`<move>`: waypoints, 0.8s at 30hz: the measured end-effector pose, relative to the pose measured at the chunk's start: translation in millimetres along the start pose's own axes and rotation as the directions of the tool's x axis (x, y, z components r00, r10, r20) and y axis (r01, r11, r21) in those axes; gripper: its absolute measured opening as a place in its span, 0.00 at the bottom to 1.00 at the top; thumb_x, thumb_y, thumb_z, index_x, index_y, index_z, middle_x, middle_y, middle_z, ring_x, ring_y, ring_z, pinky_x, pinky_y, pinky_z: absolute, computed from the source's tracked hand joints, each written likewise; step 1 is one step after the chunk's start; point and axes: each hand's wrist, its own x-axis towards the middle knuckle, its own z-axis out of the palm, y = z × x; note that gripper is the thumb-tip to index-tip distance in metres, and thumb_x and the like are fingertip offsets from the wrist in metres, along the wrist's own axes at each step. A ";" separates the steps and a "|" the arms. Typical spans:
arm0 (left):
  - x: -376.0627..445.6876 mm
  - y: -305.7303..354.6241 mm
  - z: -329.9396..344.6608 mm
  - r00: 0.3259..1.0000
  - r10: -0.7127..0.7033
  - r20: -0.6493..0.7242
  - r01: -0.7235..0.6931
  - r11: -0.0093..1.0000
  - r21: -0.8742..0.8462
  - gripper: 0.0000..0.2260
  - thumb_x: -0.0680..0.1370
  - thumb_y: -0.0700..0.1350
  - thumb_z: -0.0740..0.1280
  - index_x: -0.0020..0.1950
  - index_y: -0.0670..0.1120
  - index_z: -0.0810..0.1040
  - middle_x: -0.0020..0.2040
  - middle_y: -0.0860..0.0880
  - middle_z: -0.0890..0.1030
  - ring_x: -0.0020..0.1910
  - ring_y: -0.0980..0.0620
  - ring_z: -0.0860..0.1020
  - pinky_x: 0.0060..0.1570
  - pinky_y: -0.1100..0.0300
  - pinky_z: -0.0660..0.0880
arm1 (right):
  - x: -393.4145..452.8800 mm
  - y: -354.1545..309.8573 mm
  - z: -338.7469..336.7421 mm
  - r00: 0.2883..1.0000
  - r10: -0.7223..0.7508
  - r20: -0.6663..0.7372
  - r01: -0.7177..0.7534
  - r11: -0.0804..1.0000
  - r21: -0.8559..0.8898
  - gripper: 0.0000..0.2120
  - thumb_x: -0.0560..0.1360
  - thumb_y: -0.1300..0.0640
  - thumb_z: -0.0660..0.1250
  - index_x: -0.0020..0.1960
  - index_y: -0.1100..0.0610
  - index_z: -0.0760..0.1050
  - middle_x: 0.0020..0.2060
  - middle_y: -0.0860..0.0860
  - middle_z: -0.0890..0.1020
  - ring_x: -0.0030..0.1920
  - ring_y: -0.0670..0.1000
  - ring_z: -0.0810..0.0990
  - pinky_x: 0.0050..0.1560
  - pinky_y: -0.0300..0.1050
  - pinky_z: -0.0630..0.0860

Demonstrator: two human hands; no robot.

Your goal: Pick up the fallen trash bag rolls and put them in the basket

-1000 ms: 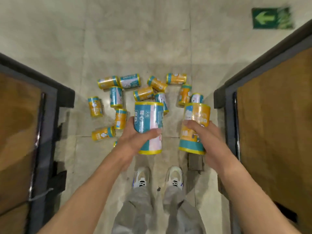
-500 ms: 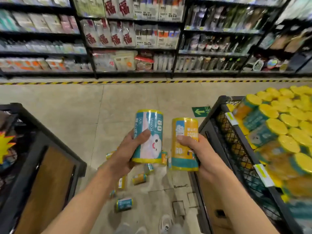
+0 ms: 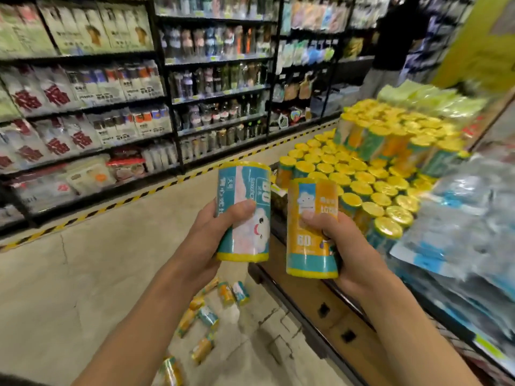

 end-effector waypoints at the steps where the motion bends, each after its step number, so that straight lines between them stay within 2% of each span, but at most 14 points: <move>1: 1.1 -1.0 13.8 0.999 -0.006 0.043 0.006 1.000 -0.001 0.29 0.68 0.53 0.74 0.66 0.44 0.76 0.58 0.40 0.83 0.54 0.40 0.82 0.49 0.48 0.80 | -10.2 -5.2 -9.0 0.999 -0.023 -0.049 0.023 1.000 -0.004 0.29 0.58 0.48 0.78 0.58 0.55 0.80 0.43 0.53 0.86 0.41 0.54 0.86 0.40 0.50 0.83; 8: -4.0 -16.4 120.7 0.944 -0.047 0.327 0.043 0.999 0.020 0.29 0.68 0.54 0.74 0.66 0.47 0.77 0.59 0.42 0.83 0.55 0.41 0.83 0.49 0.48 0.80 | -97.6 -29.9 -79.1 0.941 -0.108 -0.320 0.122 0.992 0.024 0.32 0.57 0.46 0.78 0.60 0.55 0.80 0.47 0.55 0.86 0.42 0.55 0.86 0.43 0.53 0.83; 11: -20.5 -30.0 171.0 0.896 -0.102 0.432 0.089 0.995 0.051 0.30 0.67 0.55 0.75 0.67 0.47 0.77 0.59 0.41 0.83 0.56 0.38 0.82 0.54 0.41 0.79 | -153.9 -34.3 -109.8 0.896 -0.143 -0.420 0.167 0.986 0.020 0.28 0.59 0.48 0.78 0.57 0.55 0.81 0.46 0.55 0.86 0.42 0.54 0.86 0.41 0.52 0.83; 14: -51.9 -47.9 229.4 0.841 -0.140 0.522 0.110 0.990 0.089 0.31 0.66 0.56 0.75 0.66 0.46 0.77 0.57 0.41 0.83 0.55 0.38 0.82 0.51 0.44 0.80 | -222.4 -35.8 -143.4 0.826 -0.171 -0.537 0.220 0.975 0.029 0.18 0.64 0.52 0.75 0.53 0.54 0.81 0.42 0.52 0.86 0.38 0.51 0.86 0.39 0.49 0.83; 16: -79.9 -61.3 269.2 0.786 -0.169 0.594 0.137 0.986 0.099 0.29 0.67 0.55 0.75 0.66 0.46 0.77 0.57 0.42 0.84 0.55 0.40 0.83 0.50 0.47 0.81 | -271.0 -36.4 -164.0 0.772 -0.191 -0.606 0.250 0.968 0.013 0.16 0.65 0.52 0.73 0.52 0.54 0.81 0.40 0.51 0.86 0.38 0.51 0.86 0.38 0.48 0.83; 18: -109.3 -74.3 306.6 0.729 -0.215 0.650 0.193 0.975 0.106 0.23 0.69 0.51 0.75 0.63 0.48 0.80 0.57 0.42 0.84 0.53 0.41 0.83 0.50 0.47 0.81 | -318.6 -36.5 -180.7 0.717 -0.202 -0.668 0.266 0.964 -0.006 0.17 0.66 0.52 0.73 0.53 0.53 0.81 0.42 0.52 0.86 0.40 0.52 0.86 0.39 0.49 0.83; 21: -154.4 -93.1 360.4 0.617 -0.291 0.731 0.319 0.942 0.105 0.08 0.71 0.47 0.74 0.50 0.52 0.87 0.52 0.45 0.86 0.48 0.46 0.85 0.48 0.49 0.83 | -391.4 -35.5 -199.3 0.619 -0.215 -0.756 0.287 0.957 -0.037 0.19 0.66 0.51 0.73 0.55 0.54 0.81 0.43 0.53 0.86 0.40 0.52 0.86 0.38 0.49 0.83; 24: -196.1 -112.2 411.3 0.483 -0.326 0.813 0.419 0.901 0.112 0.08 0.71 0.47 0.71 0.47 0.51 0.88 0.52 0.45 0.86 0.46 0.48 0.85 0.44 0.52 0.83 | -462.3 -33.1 -209.6 0.478 -0.223 -0.850 0.323 0.944 -0.066 0.21 0.66 0.52 0.73 0.57 0.56 0.80 0.43 0.53 0.86 0.40 0.53 0.86 0.38 0.48 0.83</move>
